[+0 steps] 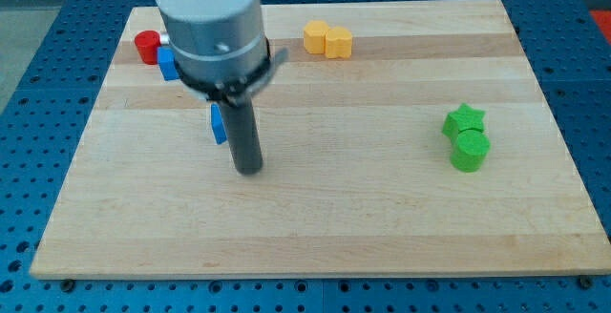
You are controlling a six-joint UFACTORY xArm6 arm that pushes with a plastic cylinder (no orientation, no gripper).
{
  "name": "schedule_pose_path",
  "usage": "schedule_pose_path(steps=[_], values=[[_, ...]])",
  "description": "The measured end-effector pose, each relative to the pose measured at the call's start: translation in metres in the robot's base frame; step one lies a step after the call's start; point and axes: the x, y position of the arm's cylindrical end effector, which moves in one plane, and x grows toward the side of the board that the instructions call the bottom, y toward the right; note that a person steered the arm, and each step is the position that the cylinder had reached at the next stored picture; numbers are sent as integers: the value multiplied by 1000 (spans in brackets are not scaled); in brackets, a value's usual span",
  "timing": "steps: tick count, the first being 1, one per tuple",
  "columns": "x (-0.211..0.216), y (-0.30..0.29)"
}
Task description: Place the blue triangle below the blue cube
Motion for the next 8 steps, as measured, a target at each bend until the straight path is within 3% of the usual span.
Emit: schedule_pose_path(steps=[1, 3, 7, 8], values=[[-47, -12], [-65, -31], [-69, -82], [-53, -81]])
